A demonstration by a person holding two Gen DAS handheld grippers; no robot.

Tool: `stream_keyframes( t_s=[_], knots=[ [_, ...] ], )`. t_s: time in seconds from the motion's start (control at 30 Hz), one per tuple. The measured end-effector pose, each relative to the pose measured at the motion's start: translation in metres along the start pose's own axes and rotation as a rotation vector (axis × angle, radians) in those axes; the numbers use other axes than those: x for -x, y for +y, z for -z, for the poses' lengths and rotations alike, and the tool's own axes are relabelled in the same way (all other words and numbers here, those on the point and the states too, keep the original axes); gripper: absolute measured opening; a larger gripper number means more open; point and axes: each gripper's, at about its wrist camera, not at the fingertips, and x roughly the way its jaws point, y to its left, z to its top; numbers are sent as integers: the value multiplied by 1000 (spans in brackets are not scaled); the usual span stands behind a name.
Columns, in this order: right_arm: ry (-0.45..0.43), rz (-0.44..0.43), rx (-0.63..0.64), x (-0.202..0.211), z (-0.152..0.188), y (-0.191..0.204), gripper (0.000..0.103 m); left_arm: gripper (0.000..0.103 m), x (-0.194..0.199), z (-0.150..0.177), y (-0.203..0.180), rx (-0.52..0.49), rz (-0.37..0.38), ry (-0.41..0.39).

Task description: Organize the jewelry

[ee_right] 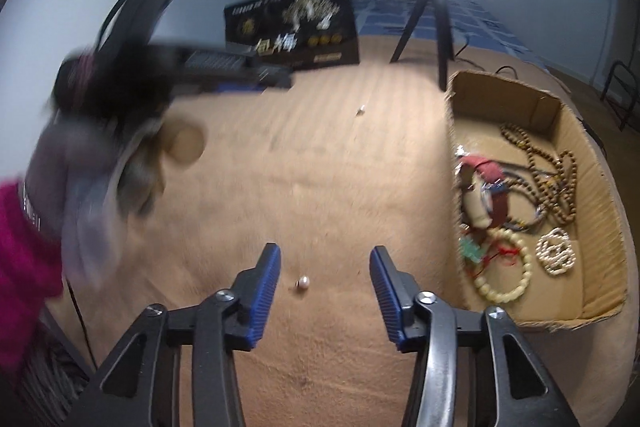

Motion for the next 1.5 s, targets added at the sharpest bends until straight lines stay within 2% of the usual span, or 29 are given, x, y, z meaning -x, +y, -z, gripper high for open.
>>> stream_keyframes(
  t_s=[0.13, 0.3, 0.47, 0.6, 0.8, 0.9, 0.97, 1.1, 1.27, 1.37, 1.5],
  knots=[
    [0, -6, -45, -15, 8, -2, 42, 34, -31, -4, -6, -56, 1, 34],
    [-43, 0, -89, -26, 10, -6, 40, 34, -69, -10, -13, -125, -4, 57],
    [-77, 0, -121, -37, 16, -6, 37, 34, -97, -12, -12, -133, 8, 63],
    [-86, 28, -84, -45, 19, 0, 35, 34, -114, -13, -12, -149, 20, 62],
    [-79, 35, -60, -55, 22, 4, 33, 32, -125, -20, -16, -168, 24, 54],
    [-84, 33, -63, -55, 22, 3, 32, 26, -126, -18, -16, -177, 24, 50],
    [-85, 33, -58, -54, 22, 3, 30, 14, -126, -18, -14, -173, 34, 52],
    [-84, 43, -39, -54, 23, 7, 28, 8, -127, -19, -11, -156, 45, 55],
    [-87, 62, 27, -51, 28, 20, 27, 7, -124, -18, -8, -148, 49, 54],
    [-82, 78, 78, -52, 32, 31, 21, 7, -124, -18, -9, -148, 48, 55],
    [-80, 71, 81, -51, 34, 32, 13, 7, -124, -18, -8, -146, 50, 55]
  ],
)
